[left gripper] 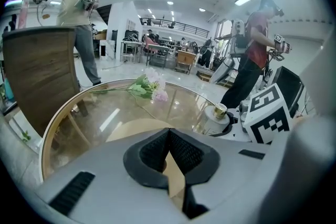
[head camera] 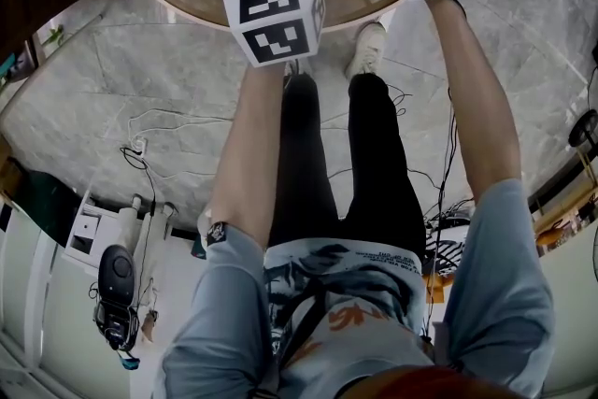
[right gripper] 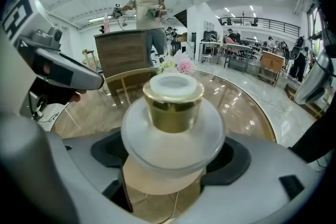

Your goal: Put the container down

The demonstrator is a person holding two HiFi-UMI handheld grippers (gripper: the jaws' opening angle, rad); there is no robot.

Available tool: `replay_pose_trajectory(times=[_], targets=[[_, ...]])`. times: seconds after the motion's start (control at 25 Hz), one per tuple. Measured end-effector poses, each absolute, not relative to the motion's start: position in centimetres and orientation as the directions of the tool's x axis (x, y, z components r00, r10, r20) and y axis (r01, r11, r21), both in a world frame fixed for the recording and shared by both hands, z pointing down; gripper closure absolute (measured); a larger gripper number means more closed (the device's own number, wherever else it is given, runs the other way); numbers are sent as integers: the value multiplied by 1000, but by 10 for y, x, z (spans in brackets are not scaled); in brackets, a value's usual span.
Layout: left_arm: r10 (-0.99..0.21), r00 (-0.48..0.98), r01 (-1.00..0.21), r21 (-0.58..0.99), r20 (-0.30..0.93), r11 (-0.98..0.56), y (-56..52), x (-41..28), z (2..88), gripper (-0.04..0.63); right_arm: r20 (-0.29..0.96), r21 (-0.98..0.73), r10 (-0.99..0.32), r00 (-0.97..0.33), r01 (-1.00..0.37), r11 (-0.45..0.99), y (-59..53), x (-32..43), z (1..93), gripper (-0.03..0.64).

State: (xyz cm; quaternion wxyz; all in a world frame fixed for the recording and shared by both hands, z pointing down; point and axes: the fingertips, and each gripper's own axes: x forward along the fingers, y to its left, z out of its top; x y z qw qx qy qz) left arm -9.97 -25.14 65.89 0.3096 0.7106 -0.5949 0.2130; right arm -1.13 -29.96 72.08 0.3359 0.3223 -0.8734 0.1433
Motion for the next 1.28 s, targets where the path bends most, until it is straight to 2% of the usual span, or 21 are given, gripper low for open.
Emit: replay_pose_trajectory(times=[0.24,0.56,0.68,0.88,1.04,1.2,1.28], targets=[[-719,201,-978,183,666,-104,-243,-99,651,572,664,-70,-486,-568,-694,716,-290,-5,709,189],[-735,197,-978,179,649,-104,-233,-92,634,572,595,-138,-551,-585,-750,647,-271,15,674,242],[-739,226,-974,159,635,-161,-229,-77,625,572,562,-177,-567,-602,-757,629,-263,19,659,250],[-758,233,-972,152,609,-178,-225,-64,603,572,525,-183,-582,-621,-750,635,-246,22,632,310],[-779,206,-978,148,592,-146,-221,-69,587,572,488,-201,-590,-643,-741,641,-238,19,611,401],[-797,188,-981,153,573,-121,-214,-66,568,572,447,-253,-574,-686,-713,654,-227,17,586,458],[-807,194,-980,142,558,-137,-214,-59,555,572,440,-253,-580,-685,-715,652,-223,23,574,525]])
